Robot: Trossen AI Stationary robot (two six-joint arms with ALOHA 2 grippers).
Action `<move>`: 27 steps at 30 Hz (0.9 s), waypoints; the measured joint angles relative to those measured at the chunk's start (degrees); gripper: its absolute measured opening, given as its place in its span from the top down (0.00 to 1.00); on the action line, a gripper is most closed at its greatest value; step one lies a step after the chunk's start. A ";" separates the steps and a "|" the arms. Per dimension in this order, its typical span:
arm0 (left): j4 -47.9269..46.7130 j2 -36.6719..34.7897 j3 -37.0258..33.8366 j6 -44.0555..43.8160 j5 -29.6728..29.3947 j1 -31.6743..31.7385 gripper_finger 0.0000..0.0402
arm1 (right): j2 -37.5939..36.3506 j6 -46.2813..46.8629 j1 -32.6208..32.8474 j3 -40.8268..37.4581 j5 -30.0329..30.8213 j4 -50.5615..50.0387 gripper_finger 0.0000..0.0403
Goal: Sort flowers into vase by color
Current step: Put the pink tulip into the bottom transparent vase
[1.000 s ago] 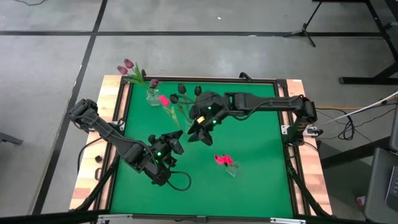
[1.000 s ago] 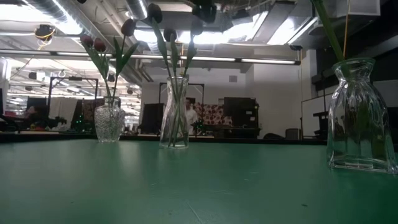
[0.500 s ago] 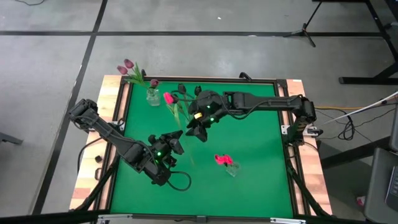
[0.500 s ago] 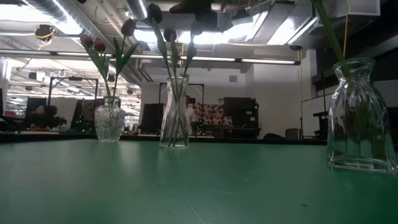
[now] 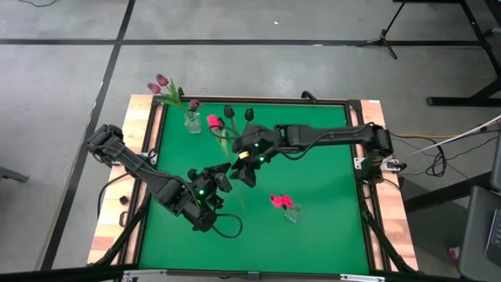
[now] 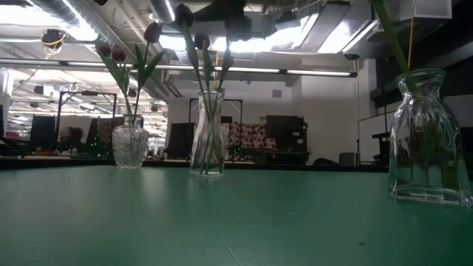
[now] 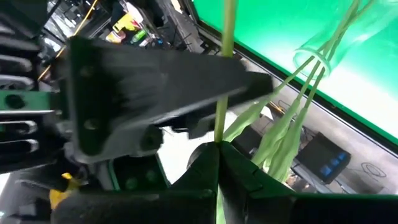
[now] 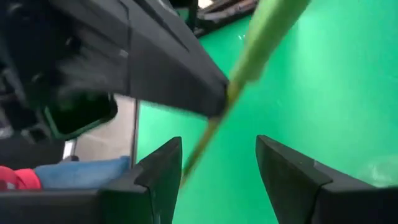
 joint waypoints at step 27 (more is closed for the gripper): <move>1.80 0.02 0.00 -9.65 4.59 -0.43 1.00 | -0.57 -3.39 -0.24 0.00 5.80 0.96 0.99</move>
